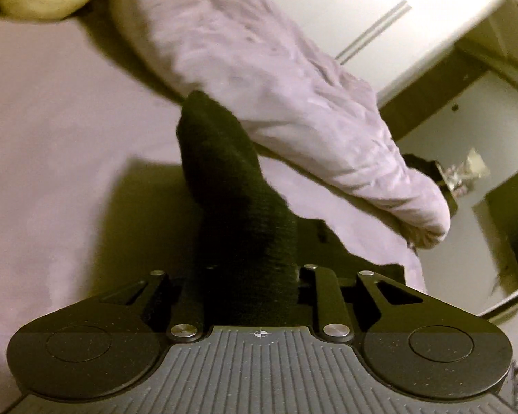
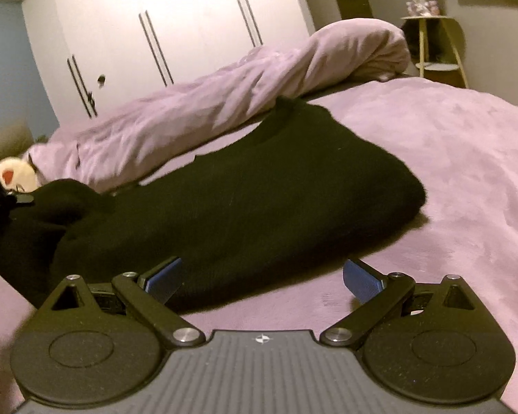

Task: Fold small clothes

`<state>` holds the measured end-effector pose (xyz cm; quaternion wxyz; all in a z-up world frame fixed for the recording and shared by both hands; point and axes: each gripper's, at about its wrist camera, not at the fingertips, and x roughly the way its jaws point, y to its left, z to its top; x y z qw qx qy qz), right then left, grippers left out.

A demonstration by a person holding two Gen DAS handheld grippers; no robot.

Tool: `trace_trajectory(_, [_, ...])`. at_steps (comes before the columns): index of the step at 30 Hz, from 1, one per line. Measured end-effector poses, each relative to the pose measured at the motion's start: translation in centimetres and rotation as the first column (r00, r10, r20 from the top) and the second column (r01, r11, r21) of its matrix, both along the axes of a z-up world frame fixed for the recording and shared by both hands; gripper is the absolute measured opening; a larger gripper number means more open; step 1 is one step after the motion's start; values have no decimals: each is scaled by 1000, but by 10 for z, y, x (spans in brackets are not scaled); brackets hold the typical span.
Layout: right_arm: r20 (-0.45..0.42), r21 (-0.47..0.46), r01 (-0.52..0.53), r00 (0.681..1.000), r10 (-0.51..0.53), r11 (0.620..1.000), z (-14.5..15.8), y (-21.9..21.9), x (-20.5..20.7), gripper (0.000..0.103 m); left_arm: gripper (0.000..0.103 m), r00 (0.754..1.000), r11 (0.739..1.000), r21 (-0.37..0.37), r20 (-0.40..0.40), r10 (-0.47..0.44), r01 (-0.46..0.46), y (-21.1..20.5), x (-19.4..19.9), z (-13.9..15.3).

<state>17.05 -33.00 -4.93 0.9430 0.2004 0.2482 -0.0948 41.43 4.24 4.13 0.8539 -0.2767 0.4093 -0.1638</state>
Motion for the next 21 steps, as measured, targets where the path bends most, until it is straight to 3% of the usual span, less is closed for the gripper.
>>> trace_trajectory(6, [18, 62, 27, 999, -29, 998, -2, -21, -17, 99, 17, 991, 993, 89, 97, -92, 83, -91, -20, 29])
trace_trajectory(9, [13, 73, 52, 999, -53, 996, -3, -35, -26, 99, 10, 981, 982, 94, 93, -173, 164, -140, -29, 24])
trace_trajectory(11, [13, 78, 70, 997, -71, 995, -3, -44, -32, 99, 8, 961, 961, 124, 90, -261, 249, -180, -38, 15])
trace_trajectory(13, [9, 83, 87, 996, -88, 993, -4, -52, -38, 99, 14, 939, 920, 252, 90, -331, 300, -218, -49, -1])
trace_trajectory(14, [4, 85, 94, 996, -94, 992, -5, -56, -40, 99, 26, 928, 890, 312, 63, -368, 332, -234, -53, -13])
trace_trajectory(15, [-5, 85, 100, 995, -100, 991, -5, -60, -42, 99, 30, 924, 876, 333, 39, -381, 348, -242, -56, -21])
trace_trajectory(16, [-5, 84, 100, 995, -100, 991, -4, -62, -44, 99, 31, 920, 877, 315, 26, -390, 363, -243, -63, -27])
trace_trajectory(18, [3, 70, 89, 996, -90, 994, -3, -67, -49, 99, 51, 919, 895, 244, 36, -393, 373, -230, -76, -26])
trace_trajectory(21, [-4, 49, 73, 997, -73, 996, -5, -66, -50, 99, 56, 921, 917, 190, 110, -374, 350, -197, -101, -10])
